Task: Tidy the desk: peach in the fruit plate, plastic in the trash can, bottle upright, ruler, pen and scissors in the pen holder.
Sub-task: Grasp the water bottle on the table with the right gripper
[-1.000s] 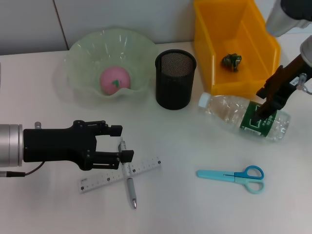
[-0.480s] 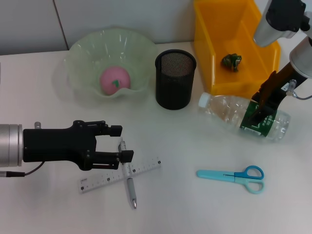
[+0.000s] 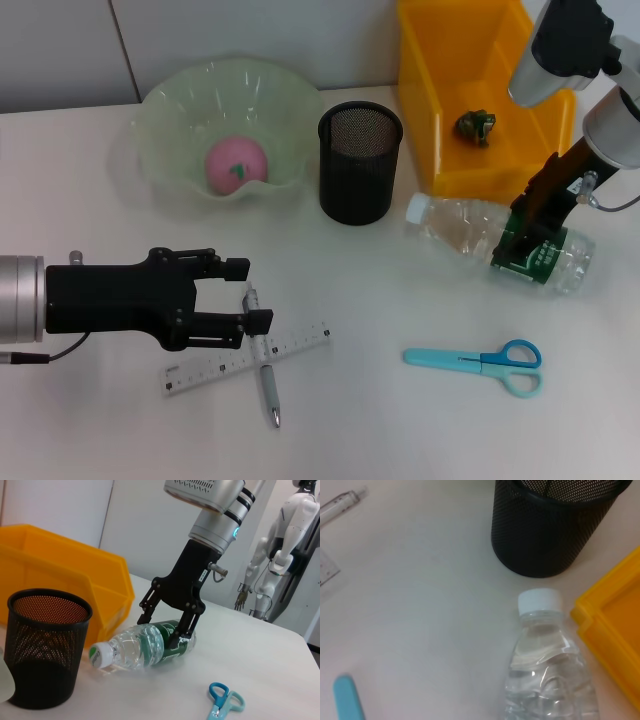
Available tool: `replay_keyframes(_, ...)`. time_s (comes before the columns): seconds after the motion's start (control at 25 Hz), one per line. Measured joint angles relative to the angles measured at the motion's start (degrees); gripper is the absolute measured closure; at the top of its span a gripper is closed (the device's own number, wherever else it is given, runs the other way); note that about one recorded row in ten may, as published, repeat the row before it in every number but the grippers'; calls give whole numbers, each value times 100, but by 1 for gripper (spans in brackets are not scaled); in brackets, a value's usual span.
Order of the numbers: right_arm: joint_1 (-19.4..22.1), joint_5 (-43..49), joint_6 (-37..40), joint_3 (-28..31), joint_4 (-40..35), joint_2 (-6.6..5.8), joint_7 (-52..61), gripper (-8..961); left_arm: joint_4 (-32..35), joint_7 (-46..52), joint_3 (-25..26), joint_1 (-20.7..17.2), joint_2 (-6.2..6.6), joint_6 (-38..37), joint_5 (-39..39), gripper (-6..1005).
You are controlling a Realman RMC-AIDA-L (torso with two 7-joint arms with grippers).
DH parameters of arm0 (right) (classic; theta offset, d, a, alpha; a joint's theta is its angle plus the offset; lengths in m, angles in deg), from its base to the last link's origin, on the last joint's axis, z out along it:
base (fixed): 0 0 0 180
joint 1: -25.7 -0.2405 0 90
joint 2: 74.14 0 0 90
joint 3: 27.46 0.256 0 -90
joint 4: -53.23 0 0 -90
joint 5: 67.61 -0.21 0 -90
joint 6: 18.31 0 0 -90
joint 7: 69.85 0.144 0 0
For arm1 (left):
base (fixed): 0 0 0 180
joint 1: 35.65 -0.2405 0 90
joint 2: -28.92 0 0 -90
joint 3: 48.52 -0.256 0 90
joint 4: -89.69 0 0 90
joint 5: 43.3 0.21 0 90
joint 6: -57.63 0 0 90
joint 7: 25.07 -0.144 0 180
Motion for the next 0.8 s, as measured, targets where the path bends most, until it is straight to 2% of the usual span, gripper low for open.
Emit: replay_keyframes(0.8,-2,71,-306,-116,392,52,14,194,0,-34,-10,-14,18,-11,0,199)
